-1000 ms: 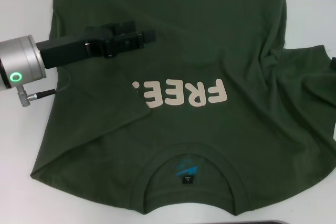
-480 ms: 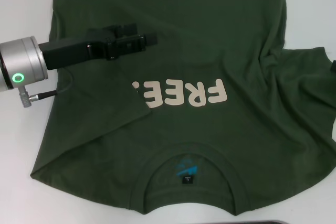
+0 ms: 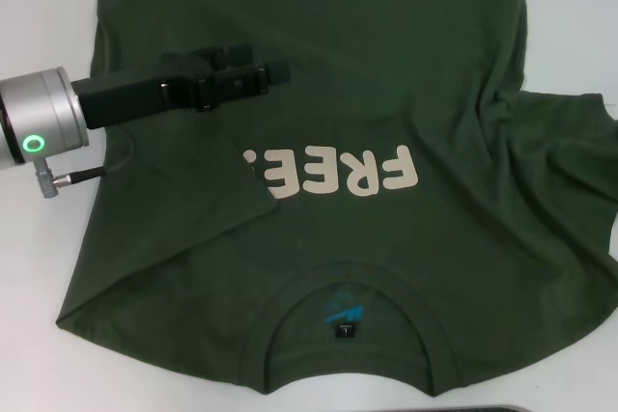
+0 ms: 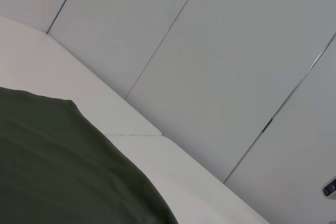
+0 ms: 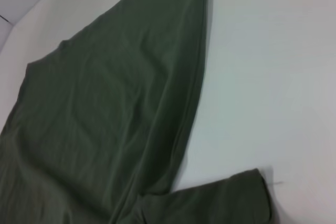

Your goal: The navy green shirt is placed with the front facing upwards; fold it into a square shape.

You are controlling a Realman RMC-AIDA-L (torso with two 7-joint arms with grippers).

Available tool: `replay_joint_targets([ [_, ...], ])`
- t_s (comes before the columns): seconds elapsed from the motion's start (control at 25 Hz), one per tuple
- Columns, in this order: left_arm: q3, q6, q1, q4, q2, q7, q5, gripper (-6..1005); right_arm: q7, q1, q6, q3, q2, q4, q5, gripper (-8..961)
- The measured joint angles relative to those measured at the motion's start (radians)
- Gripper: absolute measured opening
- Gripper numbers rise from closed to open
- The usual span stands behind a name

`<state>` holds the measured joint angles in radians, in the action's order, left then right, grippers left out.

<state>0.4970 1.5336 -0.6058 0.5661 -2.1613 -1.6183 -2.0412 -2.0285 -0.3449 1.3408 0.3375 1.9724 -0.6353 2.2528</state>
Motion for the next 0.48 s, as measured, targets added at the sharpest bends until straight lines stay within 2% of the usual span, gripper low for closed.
replay_joint_targets([
  [0.28, 0.000, 0.000, 0.000, -0.001, -0.001, 0.000, 0.000, 874, 0.037, 0.028, 0.025, -0.063, 0.000, -0.005, -0.027, 14],
  [0.48, 0.000, 0.000, 0.001, -0.002, -0.001, 0.000, 0.000, 874, 0.047, 0.042, 0.036, -0.112, -0.003, -0.009, -0.027, 15],
])
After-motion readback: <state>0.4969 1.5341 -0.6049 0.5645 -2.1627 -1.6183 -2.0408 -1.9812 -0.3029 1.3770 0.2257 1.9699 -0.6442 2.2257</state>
